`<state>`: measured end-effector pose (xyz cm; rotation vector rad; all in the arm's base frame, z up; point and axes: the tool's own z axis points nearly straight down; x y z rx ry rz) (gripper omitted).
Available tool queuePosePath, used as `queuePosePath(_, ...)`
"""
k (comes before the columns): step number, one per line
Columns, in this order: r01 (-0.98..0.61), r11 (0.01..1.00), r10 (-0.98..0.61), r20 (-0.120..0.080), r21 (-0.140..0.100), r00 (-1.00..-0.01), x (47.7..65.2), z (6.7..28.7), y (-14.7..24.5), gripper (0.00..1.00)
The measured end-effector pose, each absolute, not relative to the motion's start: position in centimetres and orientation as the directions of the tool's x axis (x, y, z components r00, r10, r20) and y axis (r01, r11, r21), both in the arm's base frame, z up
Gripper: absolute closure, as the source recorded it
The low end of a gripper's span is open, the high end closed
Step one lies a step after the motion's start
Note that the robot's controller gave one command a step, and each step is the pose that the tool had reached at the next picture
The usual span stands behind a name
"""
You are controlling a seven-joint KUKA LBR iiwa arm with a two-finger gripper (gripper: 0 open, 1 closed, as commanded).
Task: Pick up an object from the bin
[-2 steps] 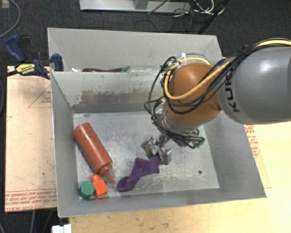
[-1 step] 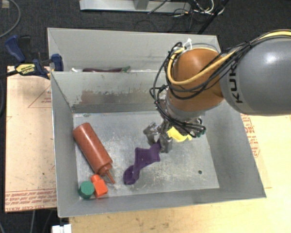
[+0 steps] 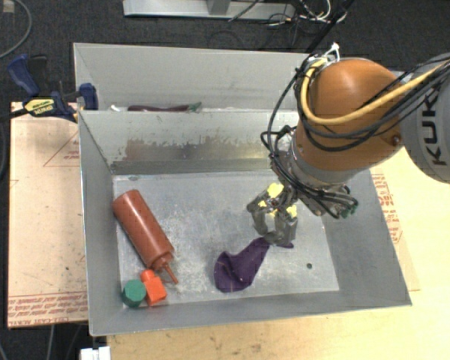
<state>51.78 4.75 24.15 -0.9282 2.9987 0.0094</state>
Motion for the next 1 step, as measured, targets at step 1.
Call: queuePosePath(1,-0.565,0.825,-0.565,-0.004,0.005,-0.825,51.77,24.13,4.74,1.0)
